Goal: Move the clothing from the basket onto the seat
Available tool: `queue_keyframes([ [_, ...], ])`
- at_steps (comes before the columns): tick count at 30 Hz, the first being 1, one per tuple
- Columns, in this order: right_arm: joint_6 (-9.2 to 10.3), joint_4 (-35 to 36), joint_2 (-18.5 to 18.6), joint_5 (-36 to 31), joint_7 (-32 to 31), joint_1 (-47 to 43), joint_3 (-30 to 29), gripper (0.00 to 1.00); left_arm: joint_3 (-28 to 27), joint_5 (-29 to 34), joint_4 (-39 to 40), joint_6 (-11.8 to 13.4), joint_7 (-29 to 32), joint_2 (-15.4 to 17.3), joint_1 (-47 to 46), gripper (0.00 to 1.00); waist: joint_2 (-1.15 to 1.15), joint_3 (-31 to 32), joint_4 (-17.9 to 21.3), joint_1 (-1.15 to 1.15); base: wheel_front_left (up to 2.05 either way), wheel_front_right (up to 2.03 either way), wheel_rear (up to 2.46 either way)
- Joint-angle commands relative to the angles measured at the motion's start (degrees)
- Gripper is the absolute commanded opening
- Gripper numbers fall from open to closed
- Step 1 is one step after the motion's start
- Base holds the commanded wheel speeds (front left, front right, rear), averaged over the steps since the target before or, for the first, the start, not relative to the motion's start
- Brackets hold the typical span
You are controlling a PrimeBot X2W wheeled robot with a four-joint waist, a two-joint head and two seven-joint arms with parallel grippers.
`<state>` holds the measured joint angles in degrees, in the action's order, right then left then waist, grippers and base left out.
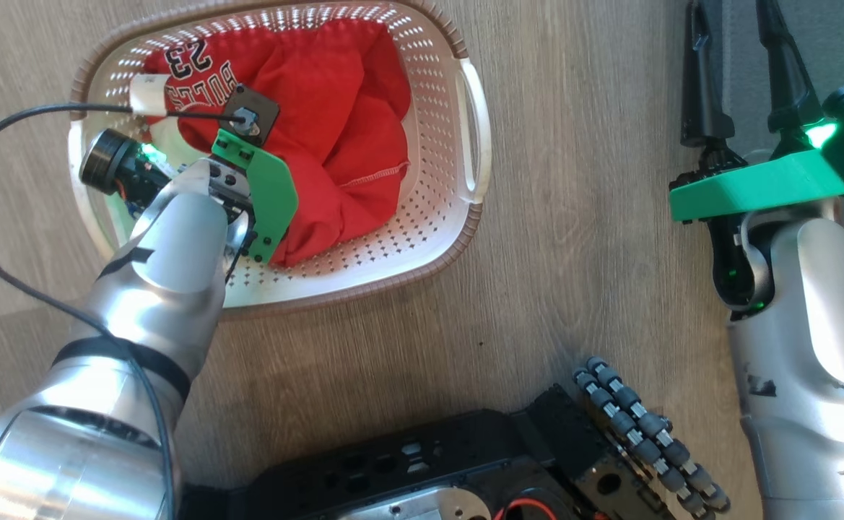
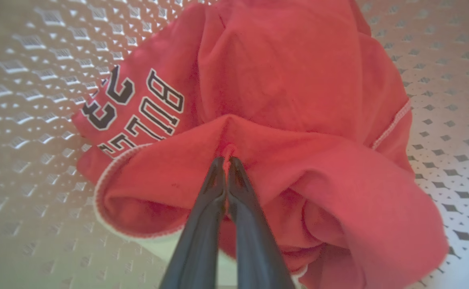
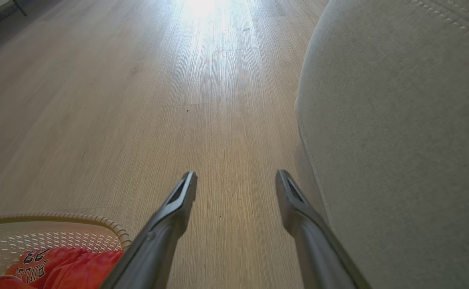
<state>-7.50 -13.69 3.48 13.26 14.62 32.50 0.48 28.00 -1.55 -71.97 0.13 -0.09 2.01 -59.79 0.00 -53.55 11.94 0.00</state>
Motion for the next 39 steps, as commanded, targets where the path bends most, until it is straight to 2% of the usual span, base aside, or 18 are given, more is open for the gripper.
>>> queue_keyframes([
  [1, 0.01, 1.05, -0.60, 0.16, 0.38, -1.93, 0.73, 1.00, -0.53, -0.98, 0.29, -0.46, -1.14, 0.93, 0.82, 0.00, 0.00, 0.79, -0.27, 0.00, 0.00, 0.00, 0.00],
  [9, 0.01, 0.34, -0.60, -0.59, 0.38, -4.34, -1.11, 1.00, -2.61, -8.03, 5.71, -2.48, -11.73, 0.89, 4.39, 0.00, 0.00, 7.72, -2.66, 0.00, 0.00, 0.00, 0.00],
  [15, 0.01, -0.31, -0.60, -2.14, 0.38, -7.06, -2.91, 1.00, -3.92, -11.22, 11.30, -2.58, -14.54, 0.88, 8.67, 0.00, 0.00, 14.94, -5.19, 0.00, 0.00, 0.00, 0.00],
  [20, 0.01, -1.27, -0.60, -3.65, 0.38, -10.64, -4.06, 1.00, -7.24, -13.50, 21.81, -1.58, -14.87, 2.18, 15.20, 0.00, 0.00, 23.10, -7.38, 0.00, 0.00, 0.00, 0.00],
  [27, 0.01, -2.88, -0.60, -4.91, 0.38, -16.09, -4.70, 1.00, -10.84, -14.68, 35.42, 0.20, -14.89, 5.71, 25.63, 0.00, 0.00, 33.21, -9.23, 0.00, 0.00, 0.00, 0.00],
  [32, 0.01, -3.59, -0.60, -4.96, 0.38, -18.80, -4.49, 1.00, -13.99, -16.74, 43.29, 1.75, -14.65, 8.24, 30.27, 0.00, 0.00, 37.33, -9.71, 0.00, 0.00, 0.00, 0.00],
  [39, 0.01, -4.41, -0.60, -4.81, 0.38, -21.42, -4.12, 1.00, -17.10, -19.07, 52.80, 3.94, -11.02, 11.24, 35.53, 0.00, 0.00, 41.46, -9.65, 0.00, 0.00, 0.00, 0.00],
])
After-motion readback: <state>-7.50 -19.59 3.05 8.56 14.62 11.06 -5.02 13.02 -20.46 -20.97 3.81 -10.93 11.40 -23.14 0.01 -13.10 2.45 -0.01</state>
